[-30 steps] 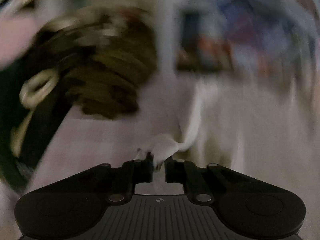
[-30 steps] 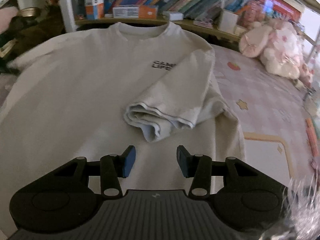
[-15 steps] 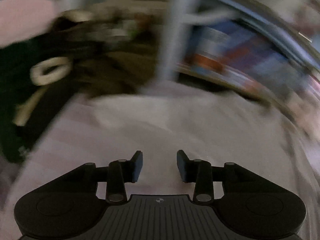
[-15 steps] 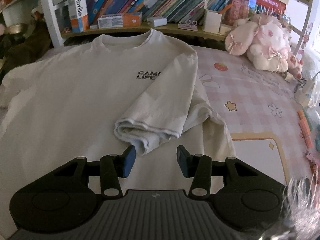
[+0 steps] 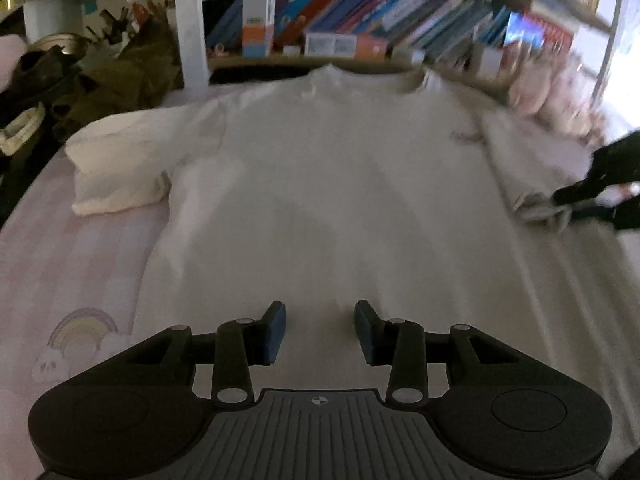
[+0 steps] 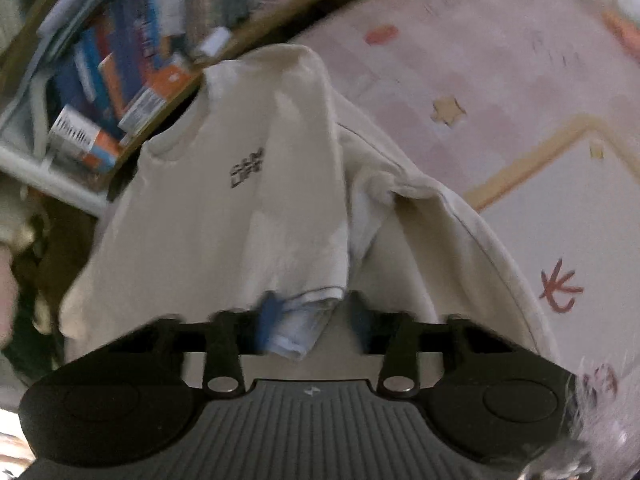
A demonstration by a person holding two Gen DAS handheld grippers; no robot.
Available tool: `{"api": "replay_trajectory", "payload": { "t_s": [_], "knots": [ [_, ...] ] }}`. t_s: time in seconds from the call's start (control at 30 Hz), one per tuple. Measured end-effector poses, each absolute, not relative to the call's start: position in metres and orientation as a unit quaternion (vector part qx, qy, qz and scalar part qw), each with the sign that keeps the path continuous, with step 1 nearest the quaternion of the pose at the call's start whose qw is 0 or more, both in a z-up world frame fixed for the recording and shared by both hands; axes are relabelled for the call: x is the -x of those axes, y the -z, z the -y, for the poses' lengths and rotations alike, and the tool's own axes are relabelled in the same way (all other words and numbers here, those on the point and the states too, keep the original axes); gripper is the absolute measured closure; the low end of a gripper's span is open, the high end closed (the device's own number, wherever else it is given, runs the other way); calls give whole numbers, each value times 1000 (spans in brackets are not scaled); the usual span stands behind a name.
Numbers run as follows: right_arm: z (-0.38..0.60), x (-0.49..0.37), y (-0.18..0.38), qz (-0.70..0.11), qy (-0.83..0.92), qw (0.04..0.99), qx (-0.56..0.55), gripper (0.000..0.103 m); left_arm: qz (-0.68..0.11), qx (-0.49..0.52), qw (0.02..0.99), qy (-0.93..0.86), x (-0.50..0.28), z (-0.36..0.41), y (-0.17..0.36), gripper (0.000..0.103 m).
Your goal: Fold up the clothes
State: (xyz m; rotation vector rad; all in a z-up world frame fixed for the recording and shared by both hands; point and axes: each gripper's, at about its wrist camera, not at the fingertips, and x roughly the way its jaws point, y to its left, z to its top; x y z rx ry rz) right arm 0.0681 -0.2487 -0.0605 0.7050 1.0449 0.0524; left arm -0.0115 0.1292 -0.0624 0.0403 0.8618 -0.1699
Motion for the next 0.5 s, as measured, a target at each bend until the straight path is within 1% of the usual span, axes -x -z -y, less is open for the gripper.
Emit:
{"api": "replay_trajectory", "payload": {
  "t_s": [0.03, 0.13, 0.23, 0.4, 0.43, 0.47, 0.5],
  "knots": [
    [253, -72, 62, -495, -34, 800, -339, 91, -418, -19, 905, 73, 12, -127, 62, 63],
    [258, -81, 45, -514, -87, 808, -274, 93, -422, -19, 905, 45, 15, -122, 62, 62],
    [280, -93, 16, -508, -123, 836, -166, 94, -425, -19, 905, 16, 17, -116, 62, 62],
    [344, -133, -10, -471, -72, 879, 26, 95, -430, -17, 902, -29, 22, -108, 62, 62],
    [355, -141, -6, -470, -53, 880, 41, 95, -431, -16, 901, -36, 24, -106, 62, 62],
    [367, -149, -2, -469, -33, 881, 57, 102, -432, -18, 901, -42, 25, -104, 61, 61],
    [378, -157, 2, -468, -13, 880, 72, 102, -433, -19, 900, -47, 27, -103, 61, 59]
  ]
}}
